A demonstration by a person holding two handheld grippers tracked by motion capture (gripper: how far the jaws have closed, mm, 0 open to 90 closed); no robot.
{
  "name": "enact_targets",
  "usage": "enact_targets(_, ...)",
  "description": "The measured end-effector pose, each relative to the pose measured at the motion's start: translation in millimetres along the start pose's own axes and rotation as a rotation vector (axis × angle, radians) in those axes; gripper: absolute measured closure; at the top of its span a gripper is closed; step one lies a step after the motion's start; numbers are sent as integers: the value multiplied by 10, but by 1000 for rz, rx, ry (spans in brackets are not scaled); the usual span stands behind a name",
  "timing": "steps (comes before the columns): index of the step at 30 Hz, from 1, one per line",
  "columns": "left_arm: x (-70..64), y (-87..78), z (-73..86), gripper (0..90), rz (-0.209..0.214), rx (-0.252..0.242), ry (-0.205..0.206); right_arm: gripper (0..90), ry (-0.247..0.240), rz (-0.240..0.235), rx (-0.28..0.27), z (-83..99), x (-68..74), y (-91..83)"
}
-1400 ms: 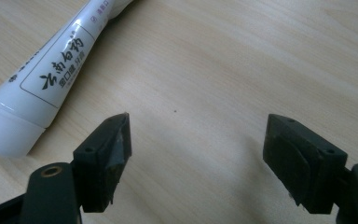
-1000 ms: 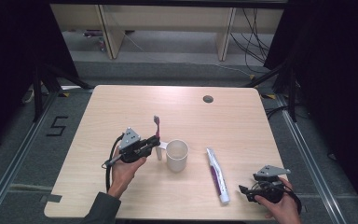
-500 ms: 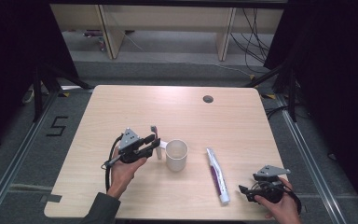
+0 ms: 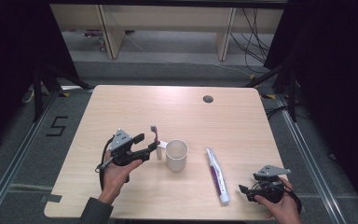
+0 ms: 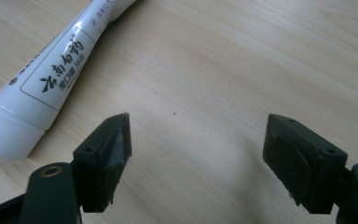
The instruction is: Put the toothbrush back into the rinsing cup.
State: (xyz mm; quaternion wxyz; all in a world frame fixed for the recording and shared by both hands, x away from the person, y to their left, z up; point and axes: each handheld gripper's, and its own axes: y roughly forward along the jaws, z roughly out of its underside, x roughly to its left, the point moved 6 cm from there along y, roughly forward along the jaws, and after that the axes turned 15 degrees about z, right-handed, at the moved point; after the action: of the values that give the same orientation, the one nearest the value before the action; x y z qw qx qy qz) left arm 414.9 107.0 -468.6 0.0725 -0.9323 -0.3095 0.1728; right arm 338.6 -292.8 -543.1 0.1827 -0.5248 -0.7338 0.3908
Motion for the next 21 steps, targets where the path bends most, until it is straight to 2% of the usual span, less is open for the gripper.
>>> enact_targets(5,-61,-95,87,313,12,36,-12,243,-10,-4,-5,-6,-7,6)
enact_targets(11,-116,-214,228,259,-9,97,-50,243,-18,1,-9,-4,-19,7)
enact_targets(13,-138,-250,261,260,-3,105,-50,243,-3,1,-2,-4,-10,6)
enact_targets(17,-176,-303,352,255,-3,128,-43,243,-30,6,-16,1,-33,14)
enact_targets(19,-190,-330,405,231,-11,138,-54,243,-18,9,-22,2,-33,23)
enact_targets(21,-211,-357,454,224,-3,142,-65,243,-43,21,-34,-7,-66,21)
